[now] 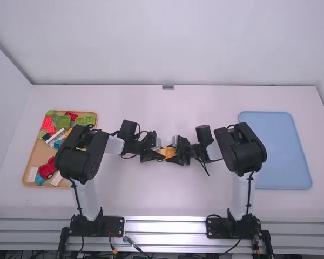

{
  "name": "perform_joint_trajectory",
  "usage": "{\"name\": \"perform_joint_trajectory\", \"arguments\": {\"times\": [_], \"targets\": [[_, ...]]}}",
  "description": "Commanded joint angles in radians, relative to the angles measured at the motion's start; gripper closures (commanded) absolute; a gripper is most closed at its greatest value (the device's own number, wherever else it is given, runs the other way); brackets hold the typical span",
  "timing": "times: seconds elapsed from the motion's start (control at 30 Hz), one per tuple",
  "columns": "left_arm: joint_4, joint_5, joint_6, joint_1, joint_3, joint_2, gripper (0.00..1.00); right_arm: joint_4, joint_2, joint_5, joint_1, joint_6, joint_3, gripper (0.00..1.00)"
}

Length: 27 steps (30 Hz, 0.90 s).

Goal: Assemble lego blocks to make yellow taxi

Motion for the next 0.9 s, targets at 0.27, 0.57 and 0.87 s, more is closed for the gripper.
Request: {"name": "perform_joint_trajectory", "arguments": {"times": [0.27,0.57,0.87], "targets": [[0.001,0.033,-0.003,0.004,-0.006,0.008,0.43,-0.008,0.02,-0.008,-0.005,0.01,0.002,0.49],[-0.006,0.068,-0.004,0.008,0.013,0.005,0.33,-0.008,0.02,-0.007,-0.005,0.01,0.002,0.49],[-0.039,0.066,-0.005,0.04,0.013,-0.05,0.24,-0.008,0.02,-0.008,-0.005,0.01,0.002,0.49]]}}
